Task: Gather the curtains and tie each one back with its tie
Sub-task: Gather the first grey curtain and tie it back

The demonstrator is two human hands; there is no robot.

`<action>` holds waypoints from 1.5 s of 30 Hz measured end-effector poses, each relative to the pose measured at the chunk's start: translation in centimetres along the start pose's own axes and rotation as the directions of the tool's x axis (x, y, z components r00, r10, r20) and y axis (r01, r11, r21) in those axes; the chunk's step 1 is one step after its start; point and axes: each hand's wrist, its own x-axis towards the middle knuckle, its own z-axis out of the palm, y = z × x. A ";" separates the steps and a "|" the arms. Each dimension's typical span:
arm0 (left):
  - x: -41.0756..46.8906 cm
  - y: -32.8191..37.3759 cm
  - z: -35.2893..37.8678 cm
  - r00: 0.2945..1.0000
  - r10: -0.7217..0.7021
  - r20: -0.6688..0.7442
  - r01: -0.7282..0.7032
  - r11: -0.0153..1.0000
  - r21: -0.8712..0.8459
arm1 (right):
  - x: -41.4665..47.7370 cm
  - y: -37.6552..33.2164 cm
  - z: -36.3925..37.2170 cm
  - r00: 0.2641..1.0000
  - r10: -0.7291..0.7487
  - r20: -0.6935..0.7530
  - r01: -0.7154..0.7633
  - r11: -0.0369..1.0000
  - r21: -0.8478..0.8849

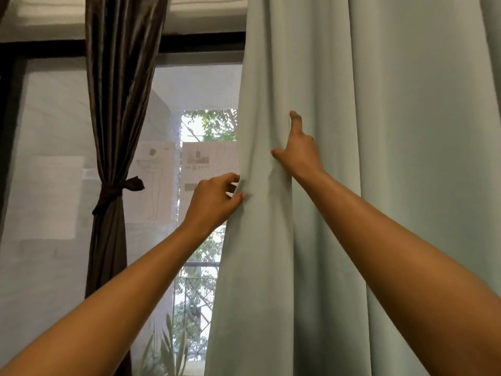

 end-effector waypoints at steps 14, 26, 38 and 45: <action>15.6 4.5 0.4 0.908 -0.391 0.150 0.398 0.695 -0.599 | 1.6 1.5 -1.7 0.990 -0.021 0.141 0.046 0.983 -0.177; 4.5 0.3 3.5 0.897 -0.344 0.278 0.441 0.731 -0.520 | -1.4 1.4 0.7 0.942 0.022 0.336 0.103 0.932 -0.349; 11.8 3.1 1.2 0.879 -0.434 0.198 0.448 0.610 -0.654 | 2.4 0.5 -2.8 0.964 0.066 0.257 -0.081 0.996 0.048; 12.1 3.6 1.8 0.916 -0.402 0.004 0.326 0.737 -0.592 | 2.5 1.6 -3.4 0.975 0.060 0.216 -0.059 0.998 -0.011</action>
